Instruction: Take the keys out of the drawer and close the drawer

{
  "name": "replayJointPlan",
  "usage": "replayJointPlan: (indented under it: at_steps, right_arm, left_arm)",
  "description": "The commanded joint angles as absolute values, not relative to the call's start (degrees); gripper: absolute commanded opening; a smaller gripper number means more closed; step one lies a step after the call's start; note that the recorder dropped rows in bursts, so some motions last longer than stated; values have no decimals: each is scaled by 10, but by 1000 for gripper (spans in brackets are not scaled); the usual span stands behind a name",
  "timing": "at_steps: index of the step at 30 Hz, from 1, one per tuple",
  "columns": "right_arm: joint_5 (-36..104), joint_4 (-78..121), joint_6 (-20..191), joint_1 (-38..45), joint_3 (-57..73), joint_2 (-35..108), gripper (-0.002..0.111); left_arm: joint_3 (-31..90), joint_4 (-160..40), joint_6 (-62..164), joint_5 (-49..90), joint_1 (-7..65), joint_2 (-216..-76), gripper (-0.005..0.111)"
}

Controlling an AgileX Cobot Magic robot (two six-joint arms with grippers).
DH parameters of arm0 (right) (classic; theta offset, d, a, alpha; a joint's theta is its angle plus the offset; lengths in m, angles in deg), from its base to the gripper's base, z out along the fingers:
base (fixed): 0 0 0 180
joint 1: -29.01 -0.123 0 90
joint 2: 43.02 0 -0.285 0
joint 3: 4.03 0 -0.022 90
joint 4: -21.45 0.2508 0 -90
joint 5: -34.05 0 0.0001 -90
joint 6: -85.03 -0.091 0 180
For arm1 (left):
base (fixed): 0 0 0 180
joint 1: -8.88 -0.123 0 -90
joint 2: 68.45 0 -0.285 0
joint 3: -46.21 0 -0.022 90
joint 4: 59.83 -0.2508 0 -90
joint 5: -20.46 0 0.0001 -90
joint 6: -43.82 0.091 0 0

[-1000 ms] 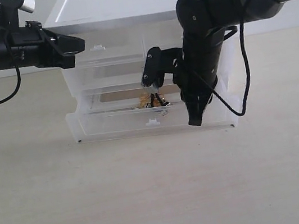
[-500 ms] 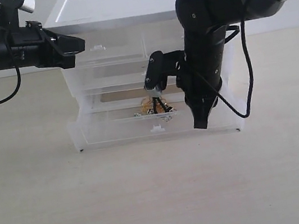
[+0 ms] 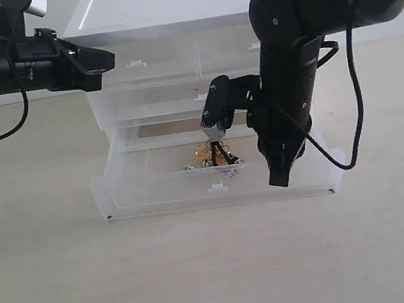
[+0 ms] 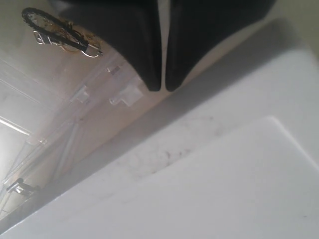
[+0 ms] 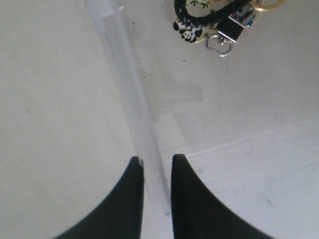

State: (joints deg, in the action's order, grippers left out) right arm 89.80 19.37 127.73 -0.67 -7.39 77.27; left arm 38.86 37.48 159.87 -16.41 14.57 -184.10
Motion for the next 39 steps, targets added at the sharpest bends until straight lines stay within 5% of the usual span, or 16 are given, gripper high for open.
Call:
replayJointPlan:
  at_steps: [1,6,25,30,39]
  right_arm:
    - [908,197,1227,-1,-69,761,17]
    - [906,197,1221,-1,-69,760,46]
    - [781,289,1057,-1,-69,687,46]
    - [725,387,969,-2,-69,702,60]
    - [627,391,884,-27,-69,723,59]
  left_arm:
    - [395,401,1592,-135,141,-1846,4]
    - [395,401,1592,-135,141,-1846,4]
    - [395,401,1592,-135,141,-1846,4]
    - [395,401,1592,-137,141,-1846,4]
    - [395,401,1595,-137,141,-1846,4]
